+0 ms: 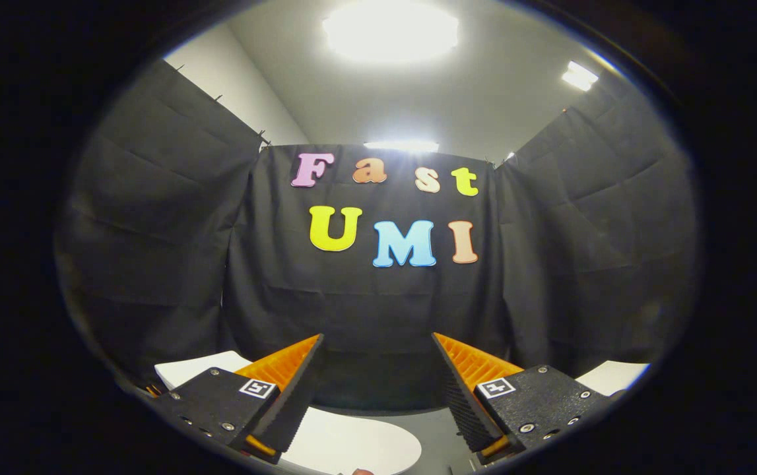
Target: Open the toilet lid.
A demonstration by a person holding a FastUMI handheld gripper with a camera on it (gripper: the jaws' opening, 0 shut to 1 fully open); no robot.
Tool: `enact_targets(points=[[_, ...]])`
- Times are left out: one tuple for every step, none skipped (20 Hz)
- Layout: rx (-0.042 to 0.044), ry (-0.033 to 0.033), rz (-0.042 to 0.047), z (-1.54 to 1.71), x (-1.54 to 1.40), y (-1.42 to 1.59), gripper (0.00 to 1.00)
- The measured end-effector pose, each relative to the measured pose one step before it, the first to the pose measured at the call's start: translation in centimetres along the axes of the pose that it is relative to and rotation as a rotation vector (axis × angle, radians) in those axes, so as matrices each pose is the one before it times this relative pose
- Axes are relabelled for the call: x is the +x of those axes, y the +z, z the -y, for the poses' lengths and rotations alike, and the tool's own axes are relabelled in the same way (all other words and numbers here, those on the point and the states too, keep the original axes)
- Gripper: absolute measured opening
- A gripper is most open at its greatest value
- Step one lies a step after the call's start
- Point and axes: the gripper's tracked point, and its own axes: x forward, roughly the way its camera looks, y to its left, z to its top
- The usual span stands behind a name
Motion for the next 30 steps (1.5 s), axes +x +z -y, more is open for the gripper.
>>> enact_targets(points=[[0.01748, -0.00243, -0.01681, 0.096, 0.176, -0.719, 0.95], [0.01544, -0.0083, -0.01866, 0.216, 0.205, -0.8, 0.95], [0.01514, -0.02338, -0.014, 0.644, 0.279, -0.691, 0.95], [0.01726, -0.01369, -0.00523, 0.467, 0.247, -0.426, 0.95], [0.01909, 0.0038, -0.00415, 0.061, 0.212, -0.473, 0.95], [0.01722, 0.00067, -0.00981, 0.056, 0.18, -0.906, 0.95], [0.01797, -0.00928, -0.01473, 0.566, 0.2, -0.793, 0.95], [0.0244, -0.00984, -0.02222, 0.703, 0.209, -0.969, 0.95], [0.03037, -0.00292, -0.02777, 0.468, 0.167, -1.196, 0.95], [0.04087, -0.003, -0.02396, 0.271, 0.153, -1.119, 0.95], [0.03896, 0.00185, -0.0193, 0.304, 0.286, -0.776, 0.94], [0.0301, -0.00046, -0.01589, 0.329, 0.237, -0.882, 0.94], [0.01848, -0.00894, -0.01578, 0.626, 0.28, -0.802, 0.95], [0.00713, -0.01925, -0.02008, 0.932, 0.329, -1.169, 0.95], [-0.00061, -0.01178, -0.0249, 0.68, 0.233, -1.256, 0.96], [-0.00113, -0.00305, -0.02564, 0.414, 0.269, -1.515, 0.96], [0.00931, -0.00183, -0.02083, 0.385, 0.219, -1.049, 0.96], [0.02158, 0.00202, -0.02357, 0.442, 0.091, -1.157, 0.96], [0.03066, 0.00434, -0.0201, 0.319, 0.152, -1.19, 0.96], [0.03383, -0.00048, -0.01938, 0.539, 0.076, -1.229, 0.96], [0.03767, -0.00738, -0.02195, 0.717, 0.041, -1.194, 0.96], [0.03532, -0.00891, -0.02133, 0.817, 0.145, -1.241, 0.96], [0.02783, -0.00907, -0.01556, 0.843, 0.012, -1.078, 0.96], [0.01997, -0.0103, -0.01329, 0.883, 0.017, -1.162, 0.96], [0.01481, -0.01883, -0.02307, 1.039, 0.103, -1.218, 0.96], [0.01278, -0.02062, -0.02148, 1.049, 0.048, -1.249, 0.96], [0.02552, -0.02046, -0.02236, 0.954, 0.036, -0.936, 0.96], [0.04473, -0.00673, -0.01029, 0.574, -0.169, -0.485, 0.96], [0.05417, 0.00479, 0.00338, 0.111, -0.056, -0.097, 0.96], [0.05126, 0.00397, 0.00634, 0.254, 0.173, -0.114, 0.96]])
